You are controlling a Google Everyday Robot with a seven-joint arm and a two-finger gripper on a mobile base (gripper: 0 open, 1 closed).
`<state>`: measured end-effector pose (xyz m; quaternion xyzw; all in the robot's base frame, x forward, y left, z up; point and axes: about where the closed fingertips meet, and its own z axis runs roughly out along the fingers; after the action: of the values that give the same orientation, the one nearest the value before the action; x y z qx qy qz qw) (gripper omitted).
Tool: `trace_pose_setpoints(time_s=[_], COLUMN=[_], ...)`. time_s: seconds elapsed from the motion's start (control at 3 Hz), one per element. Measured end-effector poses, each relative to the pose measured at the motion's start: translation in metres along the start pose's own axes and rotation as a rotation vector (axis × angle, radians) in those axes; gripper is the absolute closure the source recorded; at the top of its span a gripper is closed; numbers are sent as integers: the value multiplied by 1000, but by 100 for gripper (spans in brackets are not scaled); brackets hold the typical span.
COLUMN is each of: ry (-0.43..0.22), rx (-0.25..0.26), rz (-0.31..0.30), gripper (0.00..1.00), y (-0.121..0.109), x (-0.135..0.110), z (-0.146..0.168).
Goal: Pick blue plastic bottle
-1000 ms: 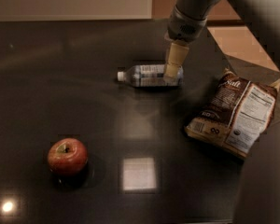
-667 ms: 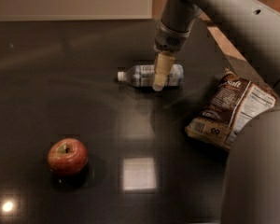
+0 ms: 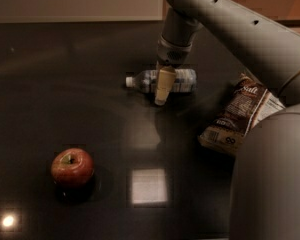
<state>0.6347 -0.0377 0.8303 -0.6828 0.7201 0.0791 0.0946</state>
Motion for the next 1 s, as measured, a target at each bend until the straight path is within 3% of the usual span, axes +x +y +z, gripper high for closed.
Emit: trace_pose_setpoints(time_s=[0.67, 1.0], ry=[0, -2], rx=[-18, -14], rz=[-17, -32], gripper=[64, 87], y=[3, 3], x=[-7, -11], z=[-5, -24])
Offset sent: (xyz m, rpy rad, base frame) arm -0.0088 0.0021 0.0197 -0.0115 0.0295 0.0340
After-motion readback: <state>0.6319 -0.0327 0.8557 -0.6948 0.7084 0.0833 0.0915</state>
